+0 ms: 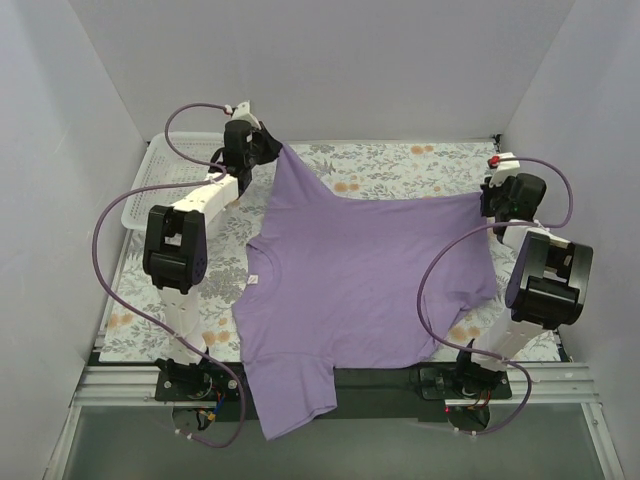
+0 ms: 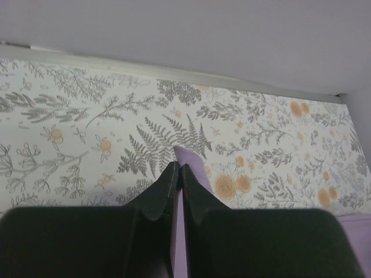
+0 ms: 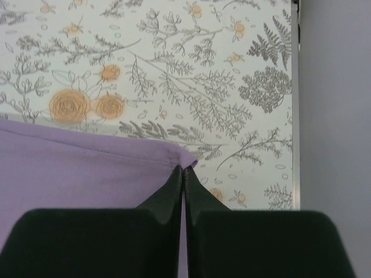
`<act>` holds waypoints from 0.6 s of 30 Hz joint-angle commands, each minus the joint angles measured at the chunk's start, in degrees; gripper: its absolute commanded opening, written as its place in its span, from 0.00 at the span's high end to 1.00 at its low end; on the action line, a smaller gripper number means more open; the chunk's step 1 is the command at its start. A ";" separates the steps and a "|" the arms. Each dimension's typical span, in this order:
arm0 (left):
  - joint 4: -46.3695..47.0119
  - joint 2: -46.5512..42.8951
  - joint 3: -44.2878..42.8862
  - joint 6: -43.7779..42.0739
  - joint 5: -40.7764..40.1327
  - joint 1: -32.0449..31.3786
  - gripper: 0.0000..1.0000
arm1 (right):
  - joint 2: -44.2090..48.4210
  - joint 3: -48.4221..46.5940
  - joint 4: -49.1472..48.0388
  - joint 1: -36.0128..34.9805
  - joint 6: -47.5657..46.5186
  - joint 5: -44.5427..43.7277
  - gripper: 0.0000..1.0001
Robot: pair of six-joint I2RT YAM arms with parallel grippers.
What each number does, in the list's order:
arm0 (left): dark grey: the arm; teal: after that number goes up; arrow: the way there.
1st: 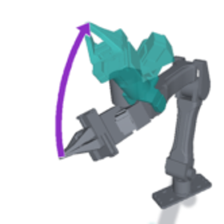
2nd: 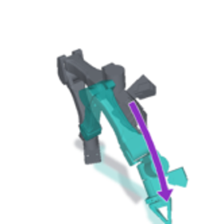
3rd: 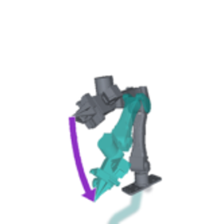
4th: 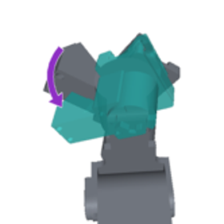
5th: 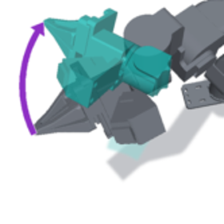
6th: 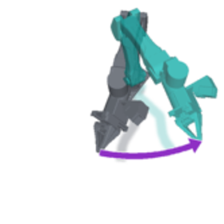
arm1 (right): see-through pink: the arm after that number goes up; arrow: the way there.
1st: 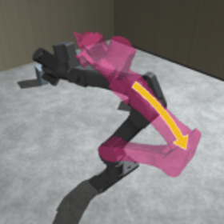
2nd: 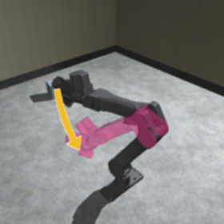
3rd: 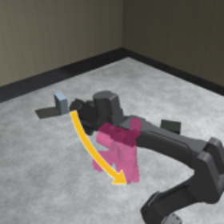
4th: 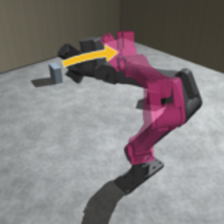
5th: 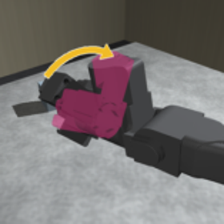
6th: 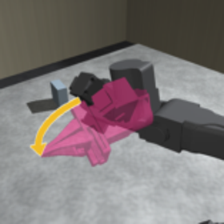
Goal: Fold and stack the t-shirts
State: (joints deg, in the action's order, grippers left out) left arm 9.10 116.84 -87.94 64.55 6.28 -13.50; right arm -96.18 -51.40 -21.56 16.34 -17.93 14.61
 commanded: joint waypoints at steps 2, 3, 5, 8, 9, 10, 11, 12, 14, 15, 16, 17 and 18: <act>-0.05 0.67 -6.01 -1.36 -3.29 1.54 1.00 | -2.42 -7.48 -5.51 0.71 5.19 1.56 0.99; -0.05 0.93 -6.54 -1.36 -3.64 1.80 1.00 | -2.95 -8.27 -5.51 0.71 5.97 1.91 0.99; 0.30 1.29 -8.12 -1.45 -3.56 2.51 1.00 | -4.09 -10.38 -5.42 0.71 6.77 3.05 0.99; -0.58 3.30 -11.36 -1.54 -2.25 3.21 1.00 | -5.41 -12.49 -5.42 0.71 7.91 6.56 0.99; -0.75 3.75 -12.16 -1.62 -1.89 3.21 1.00 | -5.59 -12.85 -5.42 0.71 8.18 7.27 0.99; -1.28 4.10 -13.04 -1.80 -1.63 3.30 1.00 | -5.86 -13.29 -5.42 0.80 8.70 8.23 0.99; -1.28 4.71 -14.26 -1.80 -0.93 3.30 1.00 | -6.21 -13.99 -5.42 0.71 8.97 8.41 0.99; -1.28 4.89 -14.71 -1.71 -0.49 3.39 1.00 | -6.30 -14.26 -5.42 0.80 9.23 8.68 0.99; -1.02 5.07 -15.50 -1.45 0.65 3.48 1.00 | -6.56 -14.61 -5.42 0.71 9.93 9.64 0.99; -0.93 4.98 -15.59 -1.45 1.18 3.39 1.00 | -6.48 -14.78 -5.42 0.80 10.11 9.99 0.99; -0.84 4.98 -15.59 -1.54 1.80 3.48 1.00 | -6.39 -14.70 -5.42 0.80 10.37 10.96 0.99; -0.75 4.46 -15.42 -1.62 2.24 3.39 1.00 | -6.13 -14.61 -5.42 0.71 10.55 11.31 0.99; -0.67 4.28 -14.55 -1.71 3.37 3.48 1.00 | -5.86 -14.09 -5.42 0.80 10.64 11.49 0.99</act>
State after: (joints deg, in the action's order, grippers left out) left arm 7.73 123.04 -100.92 63.88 7.05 -10.20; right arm -102.41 -63.55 -24.18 16.82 -8.95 23.40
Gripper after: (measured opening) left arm 0.022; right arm 0.021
